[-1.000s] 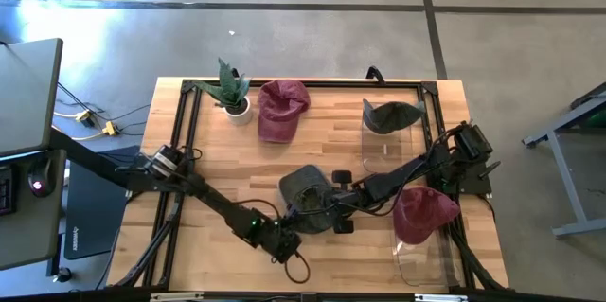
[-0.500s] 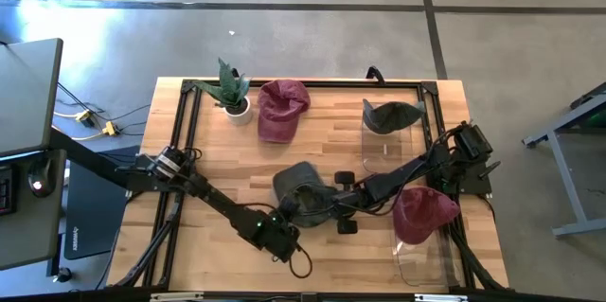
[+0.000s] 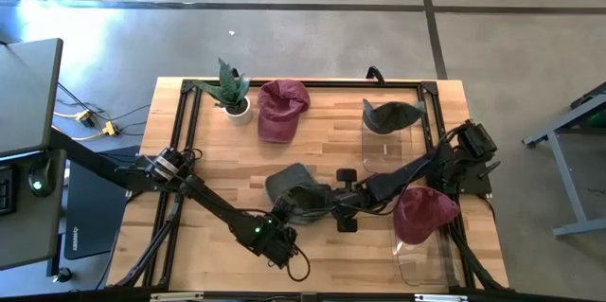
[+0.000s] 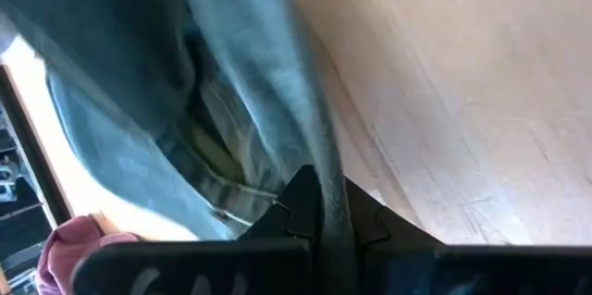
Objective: Pick & Place hat
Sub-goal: Put the black cap into the top transparent bin
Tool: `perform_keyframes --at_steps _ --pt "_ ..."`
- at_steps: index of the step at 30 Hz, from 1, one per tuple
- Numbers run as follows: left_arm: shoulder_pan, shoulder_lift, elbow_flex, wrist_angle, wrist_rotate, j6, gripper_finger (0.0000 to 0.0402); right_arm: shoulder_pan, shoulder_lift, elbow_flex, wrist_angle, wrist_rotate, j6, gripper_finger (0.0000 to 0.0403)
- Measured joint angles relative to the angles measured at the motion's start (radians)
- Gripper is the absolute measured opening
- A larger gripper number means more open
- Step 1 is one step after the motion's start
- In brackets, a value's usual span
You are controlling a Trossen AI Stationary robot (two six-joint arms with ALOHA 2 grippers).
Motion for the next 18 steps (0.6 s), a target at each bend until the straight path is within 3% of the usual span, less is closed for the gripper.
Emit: perform_keyframes --at_steps 7,18 --pt "0.0 -0.001 0.0 0.012 0.0 0.0 0.0001 0.027 -0.038 0.006 0.2 0.058 -0.026 0.0001" --pt "-0.001 -0.002 0.0 0.022 0.008 -0.015 0.0 -0.084 0.166 0.007 0.437 0.184 -0.076 0.0001"
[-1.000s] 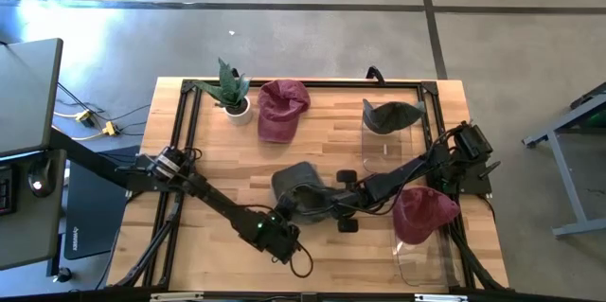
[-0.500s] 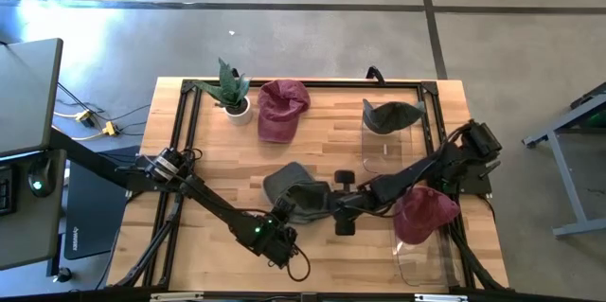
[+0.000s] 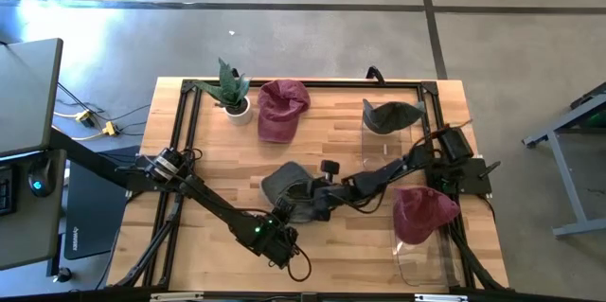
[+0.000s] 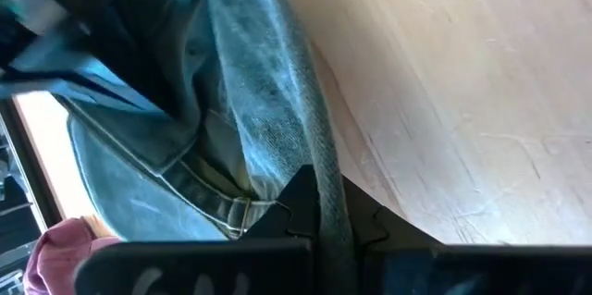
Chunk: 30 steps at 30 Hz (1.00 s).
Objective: Pick & Place hat
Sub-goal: Put the black cap into the top transparent bin
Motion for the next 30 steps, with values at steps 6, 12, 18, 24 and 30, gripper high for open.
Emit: perform_keyframes --at_steps 6,12,18,24,30 --pt "-0.016 0.0 0.001 -0.008 0.013 -0.005 0.0 -0.045 0.009 0.0 -0.069 0.044 0.064 0.0001" --pt "-0.045 -0.008 0.004 -0.034 -0.029 -0.011 0.0 -0.044 0.005 0.002 -0.127 0.096 0.095 0.0" --pt "-0.045 -0.008 0.005 -0.043 -0.022 -0.027 0.0 -0.012 -0.081 0.0 -0.151 0.131 0.055 0.0" --pt "-0.046 -0.008 0.005 -0.045 -0.019 -0.03 0.0 0.032 -0.179 0.0 -0.2 0.079 -0.026 0.0004" --pt "-0.045 -0.008 0.005 -0.043 0.028 -0.034 0.0004 0.07 -0.196 -0.002 -0.199 -0.072 -0.098 0.0063"
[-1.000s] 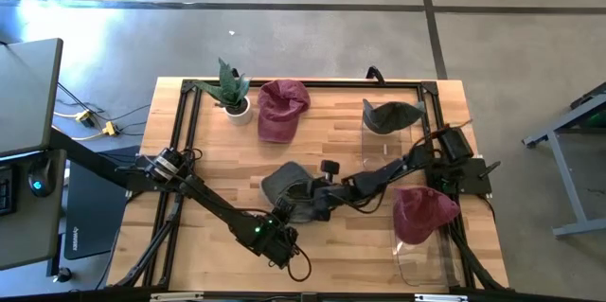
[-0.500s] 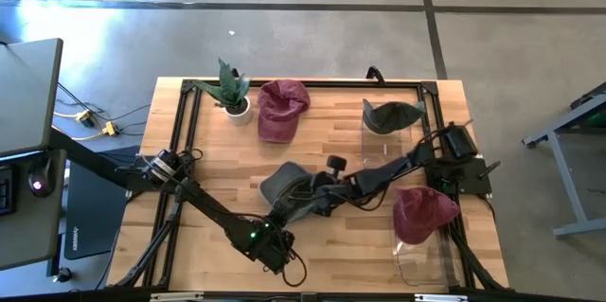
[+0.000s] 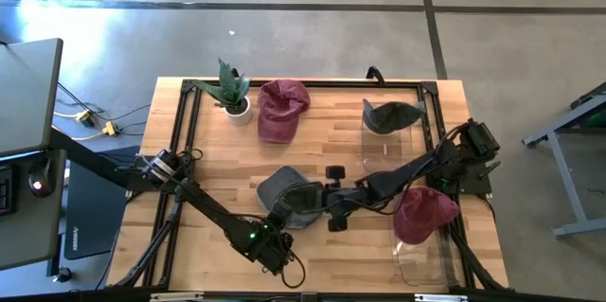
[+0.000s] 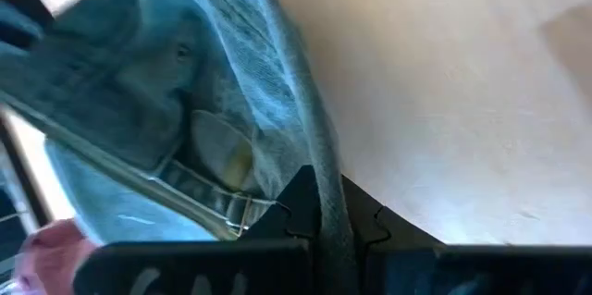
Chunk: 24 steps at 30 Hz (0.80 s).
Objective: Pick & Place hat
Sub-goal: Put the black cap into the top transparent bin
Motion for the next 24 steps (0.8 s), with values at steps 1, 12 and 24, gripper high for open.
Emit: perform_keyframes --at_steps 1,12,24 --pt "0.0 0.0 0.0 0.002 0.008 -0.002 0.0006 0.004 0.001 0.0 0.013 -0.028 -0.018 0.0079" --pt "0.006 -0.04 0.0 -0.046 0.073 -0.069 0.0103 0.079 0.057 0.0 0.094 -0.188 -0.356 0.0209" --pt "-0.067 -0.207 -0.154 -0.196 -0.049 -0.327 0.0126 0.09 0.11 0.001 0.227 -0.162 -0.43 0.0213"
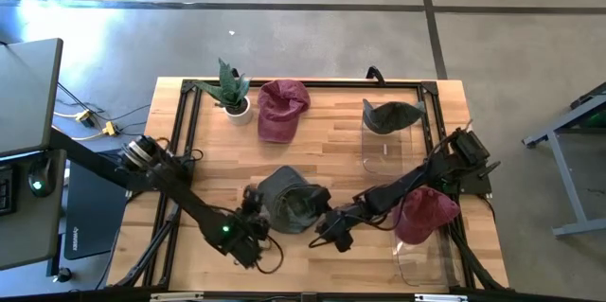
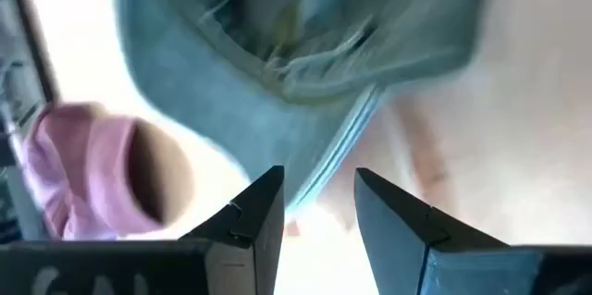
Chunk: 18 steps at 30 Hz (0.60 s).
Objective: Pick & Place hat
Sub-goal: Put the black cap into the top transparent bin
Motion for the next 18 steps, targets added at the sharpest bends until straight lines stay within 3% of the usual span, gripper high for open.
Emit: perform_keyframes --at_steps 5,11,18 --pt "-0.005 -0.122 -0.15 0.068 -0.075 -0.084 0.0127 -0.001 0.049 0.001 0.058 -0.014 -0.085 0.0214" --pt "0.027 -0.222 -0.322 0.27 -0.118 -0.093 0.0127 -0.015 0.082 0.001 0.066 0.017 -0.116 0.0209" --pt "0.097 -0.229 -0.373 0.337 -0.129 -0.088 0.0127 -0.067 0.129 0.003 0.081 -0.055 -0.142 0.0156"
